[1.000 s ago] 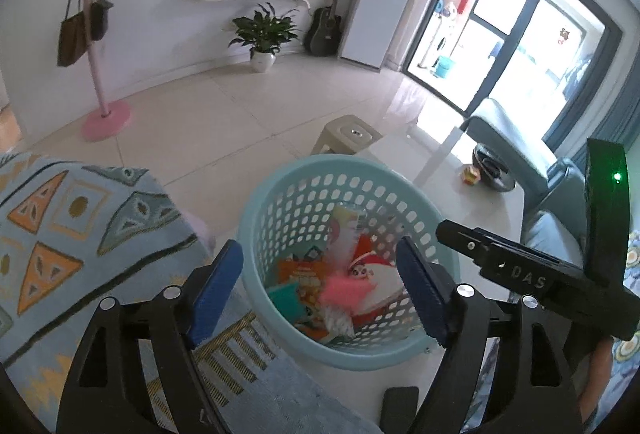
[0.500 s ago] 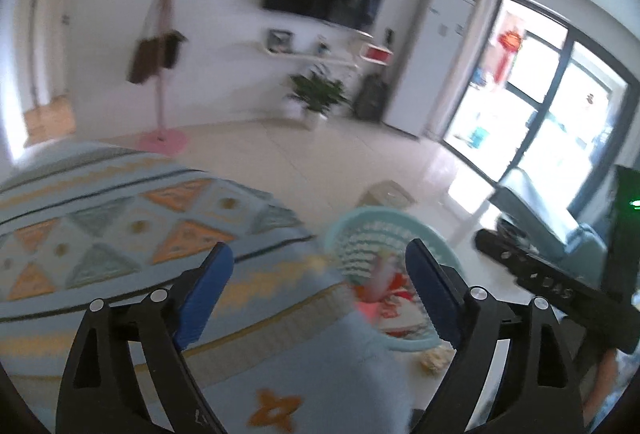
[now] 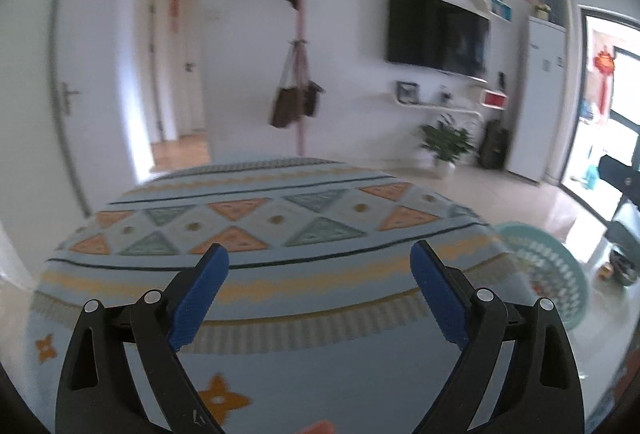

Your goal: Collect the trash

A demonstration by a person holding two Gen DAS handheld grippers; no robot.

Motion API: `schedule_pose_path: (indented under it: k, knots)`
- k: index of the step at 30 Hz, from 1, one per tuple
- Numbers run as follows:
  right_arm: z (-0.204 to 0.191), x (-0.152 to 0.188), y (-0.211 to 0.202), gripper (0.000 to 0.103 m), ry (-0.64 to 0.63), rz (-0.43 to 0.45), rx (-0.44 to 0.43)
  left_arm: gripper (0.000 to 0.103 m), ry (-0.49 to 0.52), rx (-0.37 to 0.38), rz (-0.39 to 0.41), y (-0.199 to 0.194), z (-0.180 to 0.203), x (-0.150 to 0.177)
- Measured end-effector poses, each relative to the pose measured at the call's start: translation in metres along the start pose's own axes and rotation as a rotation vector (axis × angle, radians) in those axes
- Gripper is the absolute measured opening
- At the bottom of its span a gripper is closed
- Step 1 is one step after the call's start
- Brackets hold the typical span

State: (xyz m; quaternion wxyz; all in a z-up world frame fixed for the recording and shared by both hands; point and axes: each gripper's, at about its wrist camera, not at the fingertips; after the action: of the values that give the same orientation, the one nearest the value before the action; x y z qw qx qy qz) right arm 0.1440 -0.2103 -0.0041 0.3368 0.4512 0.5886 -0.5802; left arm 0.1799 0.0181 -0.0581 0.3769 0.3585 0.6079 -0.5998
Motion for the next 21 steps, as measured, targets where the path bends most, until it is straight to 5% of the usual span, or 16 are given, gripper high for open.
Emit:
schedule_pose_path:
  k: [12,21]
  knots:
    - [-0.025,0.032,-0.025,0.062,-0.055,0.095,0.024,0.095,-0.085,0.029,0.067,-0.014,-0.023,0.010]
    - [-0.017,0.035,-0.038,0.066,-0.032,0.135,0.028,0.096,-0.033,0.031,0.090,-0.015,-0.010,0.011]
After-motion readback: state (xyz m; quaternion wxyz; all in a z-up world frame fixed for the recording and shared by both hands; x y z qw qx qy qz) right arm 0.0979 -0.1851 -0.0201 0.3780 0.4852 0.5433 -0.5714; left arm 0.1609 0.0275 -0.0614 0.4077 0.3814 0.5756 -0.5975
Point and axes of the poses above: each gripper's, at about its wrist camera, not at the fingertips, and y roughly the way its jaws point, z to its right, x to its underside, and after that the axes turned 1 degree about -z, right-handed
